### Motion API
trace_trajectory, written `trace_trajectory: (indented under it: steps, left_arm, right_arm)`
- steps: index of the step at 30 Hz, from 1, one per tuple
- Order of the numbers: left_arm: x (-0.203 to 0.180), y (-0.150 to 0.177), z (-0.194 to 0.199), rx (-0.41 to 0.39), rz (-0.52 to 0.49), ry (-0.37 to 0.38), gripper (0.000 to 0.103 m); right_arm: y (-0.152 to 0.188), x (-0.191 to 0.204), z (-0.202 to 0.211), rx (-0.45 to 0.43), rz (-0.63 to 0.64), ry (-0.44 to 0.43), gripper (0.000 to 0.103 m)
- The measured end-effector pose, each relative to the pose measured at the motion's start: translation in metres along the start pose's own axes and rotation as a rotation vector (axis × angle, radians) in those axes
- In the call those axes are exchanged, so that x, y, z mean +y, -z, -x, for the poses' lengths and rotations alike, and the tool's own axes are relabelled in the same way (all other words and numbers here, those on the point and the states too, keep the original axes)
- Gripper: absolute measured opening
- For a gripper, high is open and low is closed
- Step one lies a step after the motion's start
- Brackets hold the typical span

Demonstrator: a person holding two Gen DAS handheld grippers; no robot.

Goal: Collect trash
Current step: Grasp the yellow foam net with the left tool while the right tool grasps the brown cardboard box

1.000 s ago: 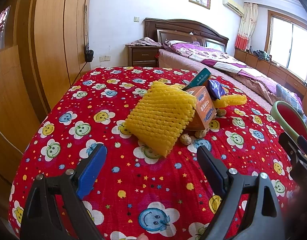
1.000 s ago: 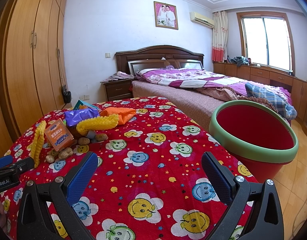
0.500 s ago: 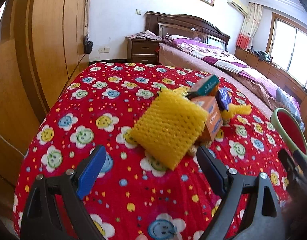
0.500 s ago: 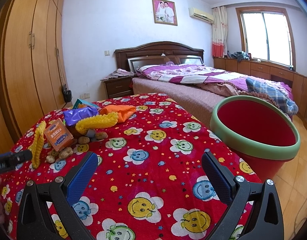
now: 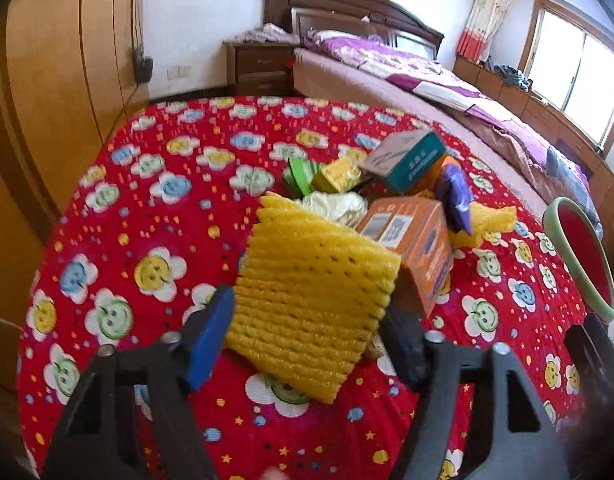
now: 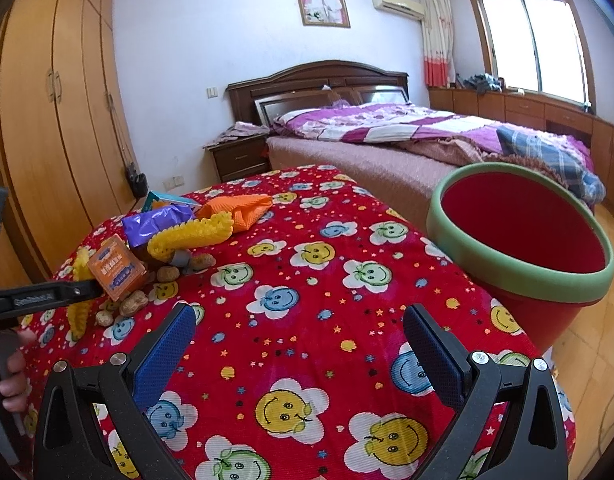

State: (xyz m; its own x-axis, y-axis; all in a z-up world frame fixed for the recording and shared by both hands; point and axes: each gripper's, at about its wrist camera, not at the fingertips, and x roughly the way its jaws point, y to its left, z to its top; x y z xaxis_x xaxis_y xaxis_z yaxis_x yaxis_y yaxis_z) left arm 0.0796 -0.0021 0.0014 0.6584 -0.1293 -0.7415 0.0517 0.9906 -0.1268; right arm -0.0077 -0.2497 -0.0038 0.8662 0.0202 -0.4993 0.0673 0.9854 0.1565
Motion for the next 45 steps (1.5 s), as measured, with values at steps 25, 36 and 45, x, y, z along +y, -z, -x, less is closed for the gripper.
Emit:
trace_trajectory:
  steps: [25, 36, 45]
  left_arm:
    - [0.072, -0.026, 0.026, -0.061, 0.1, 0.019, 0.021]
    - [0.09, -0.027, 0.006, -0.033, 0.116, 0.073, 0.021]
    - [0.083, -0.025, 0.008, -0.04, 0.103, 0.095, 0.021]
  right_arm:
    - [-0.037, 0.119, -0.046, 0.215, 0.161, -0.196, 0.103]
    - [-0.038, 0.159, -0.088, 0.28, 0.225, -0.214, 0.078]
    - [-0.034, 0.157, -0.08, 0.279, 0.22, -0.239, 0.063]
